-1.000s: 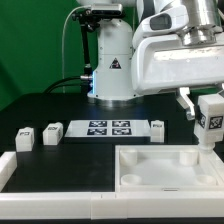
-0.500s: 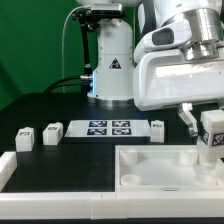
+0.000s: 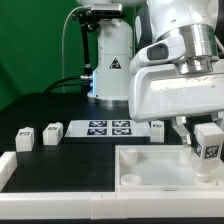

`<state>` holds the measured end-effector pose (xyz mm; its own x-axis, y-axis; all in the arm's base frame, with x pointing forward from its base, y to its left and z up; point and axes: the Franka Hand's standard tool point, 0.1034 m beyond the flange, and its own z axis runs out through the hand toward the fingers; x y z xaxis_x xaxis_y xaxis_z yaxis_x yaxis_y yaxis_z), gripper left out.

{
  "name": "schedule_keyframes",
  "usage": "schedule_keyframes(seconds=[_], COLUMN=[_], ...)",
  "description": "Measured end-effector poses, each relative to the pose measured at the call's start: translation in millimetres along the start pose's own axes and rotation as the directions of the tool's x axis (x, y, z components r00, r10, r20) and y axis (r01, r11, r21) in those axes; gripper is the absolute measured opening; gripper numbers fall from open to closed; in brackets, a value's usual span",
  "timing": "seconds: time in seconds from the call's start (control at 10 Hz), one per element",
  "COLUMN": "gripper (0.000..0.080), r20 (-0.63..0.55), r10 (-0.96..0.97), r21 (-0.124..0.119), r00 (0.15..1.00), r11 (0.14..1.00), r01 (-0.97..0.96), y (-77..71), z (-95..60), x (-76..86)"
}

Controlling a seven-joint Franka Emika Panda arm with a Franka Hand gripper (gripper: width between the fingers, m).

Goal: Assemble one leg

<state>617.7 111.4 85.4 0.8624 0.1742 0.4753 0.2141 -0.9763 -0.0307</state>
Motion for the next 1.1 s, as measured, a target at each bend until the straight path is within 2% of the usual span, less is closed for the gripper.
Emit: schedule_keyframes(seconds=[0.5, 1.1], gripper=[0.0291, 0.0291], r20=[0.016, -0.06], r10=[-0.005, -0.006], r21=[0.008, -0.005], r00=[1.0, 0.998], r11=[1.0, 1.0], r01=[0.005, 0.005], y=[-6.5, -2.9], z=[10.1, 11.2], x=[-10.7, -10.3])
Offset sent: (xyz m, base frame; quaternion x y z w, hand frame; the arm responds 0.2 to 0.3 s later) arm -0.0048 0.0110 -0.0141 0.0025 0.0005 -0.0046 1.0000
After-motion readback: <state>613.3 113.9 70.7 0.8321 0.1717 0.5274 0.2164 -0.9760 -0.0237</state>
